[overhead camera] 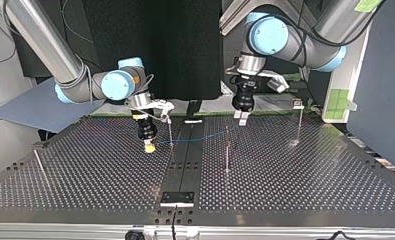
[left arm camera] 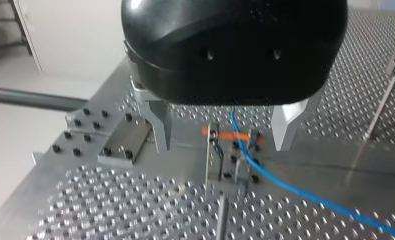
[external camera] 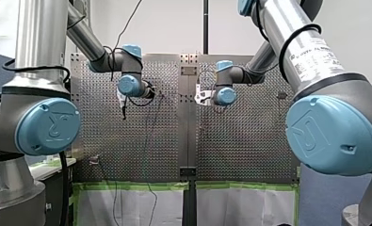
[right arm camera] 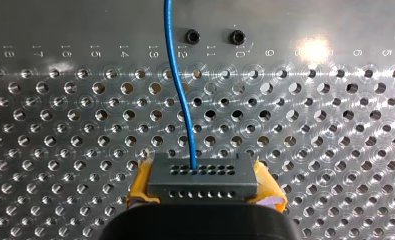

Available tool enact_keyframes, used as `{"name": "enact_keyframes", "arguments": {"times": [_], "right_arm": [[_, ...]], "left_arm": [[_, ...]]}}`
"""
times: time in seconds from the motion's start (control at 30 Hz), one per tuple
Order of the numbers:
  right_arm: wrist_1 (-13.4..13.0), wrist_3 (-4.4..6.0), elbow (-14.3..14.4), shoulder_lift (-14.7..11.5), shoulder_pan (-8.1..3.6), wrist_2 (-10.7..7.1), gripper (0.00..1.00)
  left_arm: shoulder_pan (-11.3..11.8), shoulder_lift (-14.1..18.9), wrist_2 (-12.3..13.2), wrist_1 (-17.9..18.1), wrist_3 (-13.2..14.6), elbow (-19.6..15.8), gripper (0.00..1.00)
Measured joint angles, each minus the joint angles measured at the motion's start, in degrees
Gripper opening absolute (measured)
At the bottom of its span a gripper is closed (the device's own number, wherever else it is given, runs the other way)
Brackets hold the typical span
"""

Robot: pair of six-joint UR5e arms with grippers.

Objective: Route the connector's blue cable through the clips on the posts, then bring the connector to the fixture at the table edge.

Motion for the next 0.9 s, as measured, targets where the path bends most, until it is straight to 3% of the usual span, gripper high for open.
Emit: {"name": "enact_keyframes", "arguments": {"times": [0.33, 0.9], "right_arm": [[0.03, 0.04, 0.0, 0.02, 0.04, 0.0, 0.0], [0.22, 0.18, 0.0, 0.03, 0.01, 0.0, 0.0]], "left_arm": [[-0.66, 0.0, 3.15, 0.24, -0.88, 0.01, 1.0], [-0.85, 0.0, 3.01, 0.13, -2.1, 0.0, 1.0]]}}
